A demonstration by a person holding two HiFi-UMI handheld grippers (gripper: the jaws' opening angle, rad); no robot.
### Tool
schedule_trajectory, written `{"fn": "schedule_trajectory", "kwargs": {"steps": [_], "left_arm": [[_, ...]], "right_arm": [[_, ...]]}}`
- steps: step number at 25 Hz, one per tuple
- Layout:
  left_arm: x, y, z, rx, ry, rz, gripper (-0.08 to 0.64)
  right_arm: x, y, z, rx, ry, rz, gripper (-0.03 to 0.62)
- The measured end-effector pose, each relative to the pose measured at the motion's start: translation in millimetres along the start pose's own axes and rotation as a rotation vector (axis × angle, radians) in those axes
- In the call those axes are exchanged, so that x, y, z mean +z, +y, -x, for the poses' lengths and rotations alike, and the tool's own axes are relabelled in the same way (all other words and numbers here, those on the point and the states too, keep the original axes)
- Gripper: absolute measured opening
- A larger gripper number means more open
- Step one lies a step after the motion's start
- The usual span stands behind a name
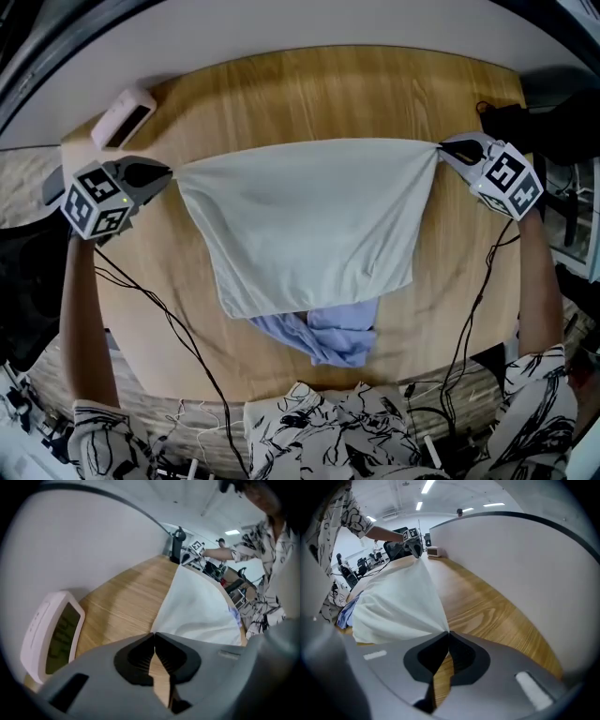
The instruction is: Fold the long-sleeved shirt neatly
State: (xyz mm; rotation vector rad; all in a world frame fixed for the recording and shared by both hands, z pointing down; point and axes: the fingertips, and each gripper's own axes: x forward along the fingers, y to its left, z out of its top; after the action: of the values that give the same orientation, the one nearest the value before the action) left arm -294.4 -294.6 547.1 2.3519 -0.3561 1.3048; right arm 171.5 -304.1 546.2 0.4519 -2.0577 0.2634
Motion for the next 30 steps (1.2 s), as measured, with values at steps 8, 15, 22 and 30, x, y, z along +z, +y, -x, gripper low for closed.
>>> {"fn": "schedule_trajectory", "kwargs": {"steps": [8,15,22,30], "left_arm": [[-10,18,-13,0.116,0.030,0.153,0.017],[-8,12,20,0.210,-0.094,0.225,0.170],[-26,-135,43,0.189,-0.186,0.170,0.194],[-63,-264,4,0.217,-0.182,0.198,0.202]], "right_arm": [[-14,-6,-24,-0.104,0.108,-0.136,0.018],[-21,-17,11,-0.134,-0.010,-0.349,0.203],[-21,114,57,-0.078,-0.130,-0.329,0.252],[-35,247,44,-0.015,-0.132,-0.305,0.307]]}}
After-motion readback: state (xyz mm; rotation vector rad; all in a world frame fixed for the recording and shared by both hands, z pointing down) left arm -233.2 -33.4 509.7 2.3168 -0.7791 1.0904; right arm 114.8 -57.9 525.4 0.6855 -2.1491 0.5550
